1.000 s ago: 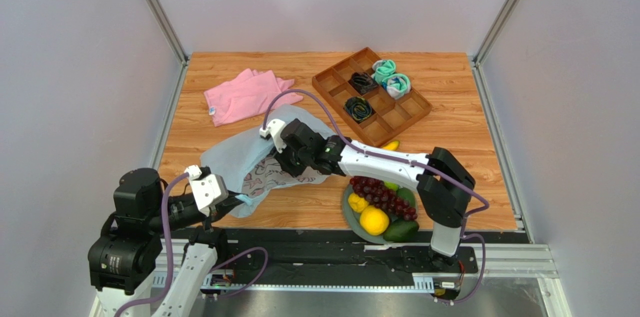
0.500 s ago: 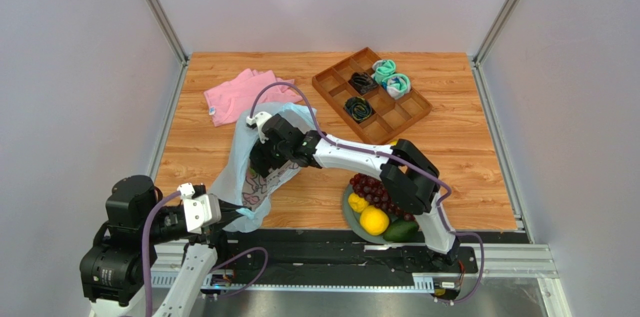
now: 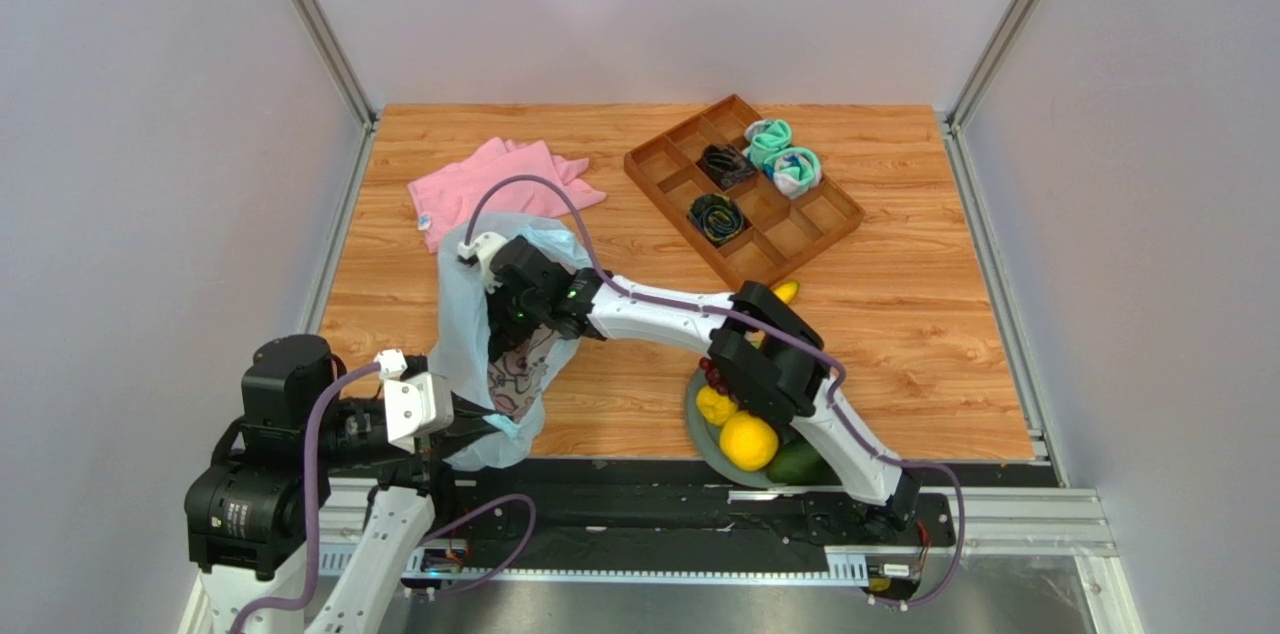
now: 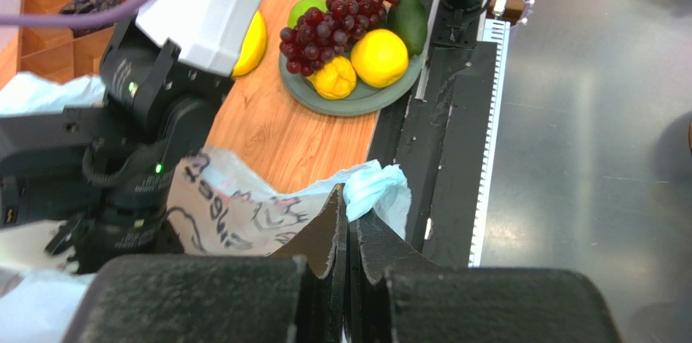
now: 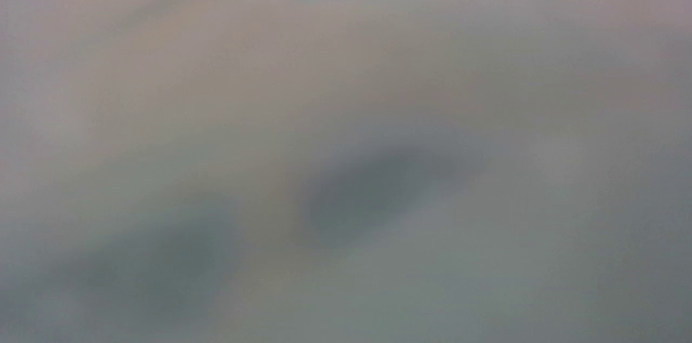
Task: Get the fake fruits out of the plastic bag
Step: Take out the fake fruit from the plastic bag.
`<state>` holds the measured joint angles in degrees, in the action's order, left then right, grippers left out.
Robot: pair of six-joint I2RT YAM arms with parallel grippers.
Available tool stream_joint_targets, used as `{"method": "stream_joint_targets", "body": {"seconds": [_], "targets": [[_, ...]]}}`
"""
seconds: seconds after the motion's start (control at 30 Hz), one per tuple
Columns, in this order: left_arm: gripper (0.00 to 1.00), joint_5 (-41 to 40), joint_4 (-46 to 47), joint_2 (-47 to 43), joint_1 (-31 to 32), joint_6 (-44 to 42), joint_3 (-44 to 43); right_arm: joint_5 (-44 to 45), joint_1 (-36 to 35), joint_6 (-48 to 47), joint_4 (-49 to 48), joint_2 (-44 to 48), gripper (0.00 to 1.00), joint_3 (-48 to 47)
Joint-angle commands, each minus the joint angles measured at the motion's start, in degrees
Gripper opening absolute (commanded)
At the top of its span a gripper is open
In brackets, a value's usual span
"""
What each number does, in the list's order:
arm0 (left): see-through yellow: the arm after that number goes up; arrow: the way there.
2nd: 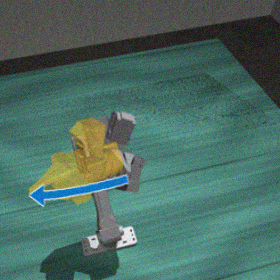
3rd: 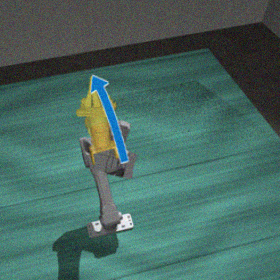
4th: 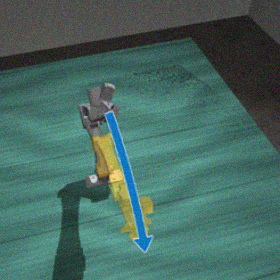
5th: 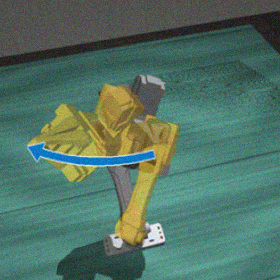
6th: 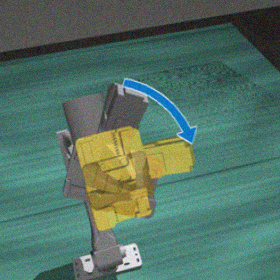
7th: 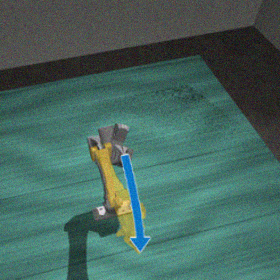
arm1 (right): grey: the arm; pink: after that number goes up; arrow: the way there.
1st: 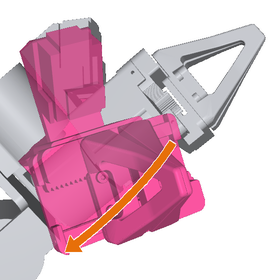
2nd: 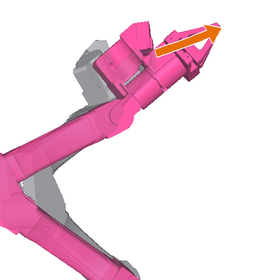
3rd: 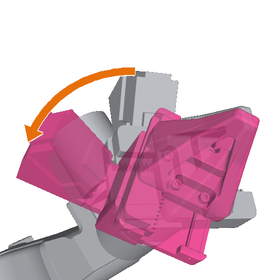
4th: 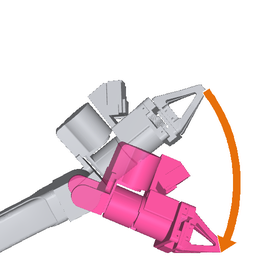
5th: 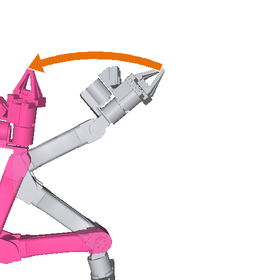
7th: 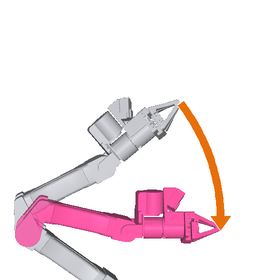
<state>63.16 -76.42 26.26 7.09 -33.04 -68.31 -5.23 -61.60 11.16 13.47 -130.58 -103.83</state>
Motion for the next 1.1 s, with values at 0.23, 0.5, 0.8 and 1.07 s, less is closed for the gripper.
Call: {"method": "stream_joint_targets", "body": {"seconds": [0.23,0.5,0.8,1.07], "targets": [[0.0,1.9,2.2,1.0,0.2,-0.8,0.4,4.4,-1.5,-4.7,-3.2,-12.1,0.78,-13.6],[0.0,-4.6,7.7,-0.1,0.1,5.9,1.3,-1.4,-0.9,-12.5,-1.4,-7.6,0.36,-16.7],[0.0,-22.1,27.3,-4.6,0.1,6.6,9.4,-14.9,6.1,-16.2,7.5,17.8,0.31,2.7],[0.0,-33.5,46.3,8.6,0.2,12.2,12.9,-26.2,7.9,-29.8,23.0,34.8,0.32,14.0]]}}
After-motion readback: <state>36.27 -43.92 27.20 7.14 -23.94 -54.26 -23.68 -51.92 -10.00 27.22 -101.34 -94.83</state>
